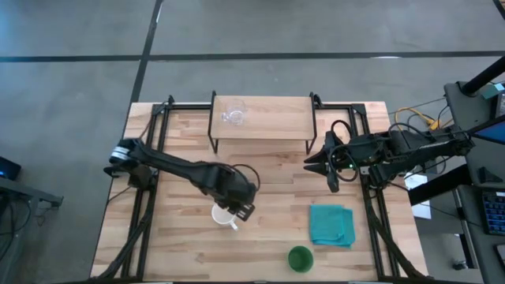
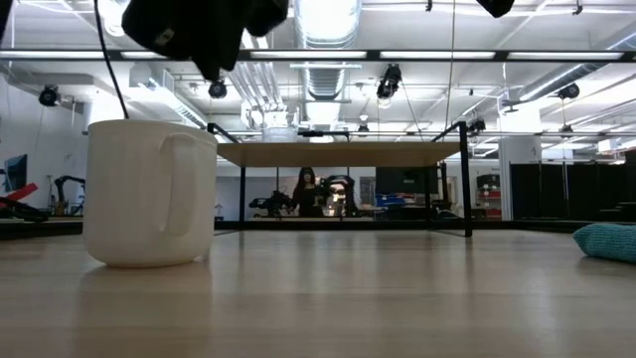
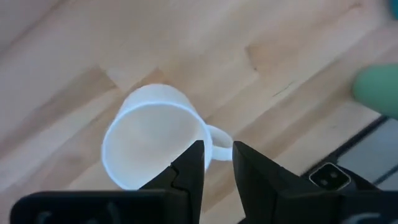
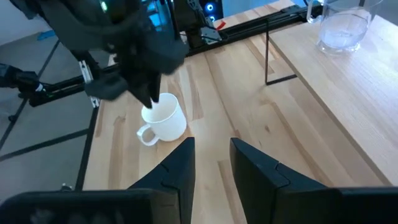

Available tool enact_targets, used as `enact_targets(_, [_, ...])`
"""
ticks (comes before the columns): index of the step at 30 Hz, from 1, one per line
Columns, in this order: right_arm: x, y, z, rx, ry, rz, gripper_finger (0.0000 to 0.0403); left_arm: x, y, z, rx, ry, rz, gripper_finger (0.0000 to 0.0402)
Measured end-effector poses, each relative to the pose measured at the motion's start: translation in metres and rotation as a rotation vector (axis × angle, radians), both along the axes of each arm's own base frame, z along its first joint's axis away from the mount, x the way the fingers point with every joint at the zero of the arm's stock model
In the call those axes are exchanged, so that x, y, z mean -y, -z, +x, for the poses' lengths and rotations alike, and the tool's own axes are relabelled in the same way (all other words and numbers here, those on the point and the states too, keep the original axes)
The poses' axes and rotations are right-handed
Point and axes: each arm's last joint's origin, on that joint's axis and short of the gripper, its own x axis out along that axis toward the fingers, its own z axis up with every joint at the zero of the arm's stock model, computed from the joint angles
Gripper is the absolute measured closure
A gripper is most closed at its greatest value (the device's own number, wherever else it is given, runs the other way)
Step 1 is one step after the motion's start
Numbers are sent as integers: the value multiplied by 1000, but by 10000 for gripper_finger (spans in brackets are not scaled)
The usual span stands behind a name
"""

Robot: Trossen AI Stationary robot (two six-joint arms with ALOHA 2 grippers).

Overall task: Stack small to large cups/mugs on shelf
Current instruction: Put the white mug on the shelf

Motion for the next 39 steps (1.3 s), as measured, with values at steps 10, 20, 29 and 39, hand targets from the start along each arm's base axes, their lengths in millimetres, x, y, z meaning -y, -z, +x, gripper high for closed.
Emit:
enact_targets(10, [0, 0, 0, -1, -2, -3, 307, 6, 27, 12, -128, -128, -81, 331])
enact_targets(20, [0, 0, 0, -4, -3, -5, 307, 6, 36, 12, -156, -141, -73, 331])
enact_targets(29, [0, 0, 0, -4, -4, -8, 307, 6, 39, 15, -119, -145, -63, 331])
enact_targets(39, [0, 0, 0, -4, -3, -6, 307, 6, 42, 18, -87, -143, -53, 331])
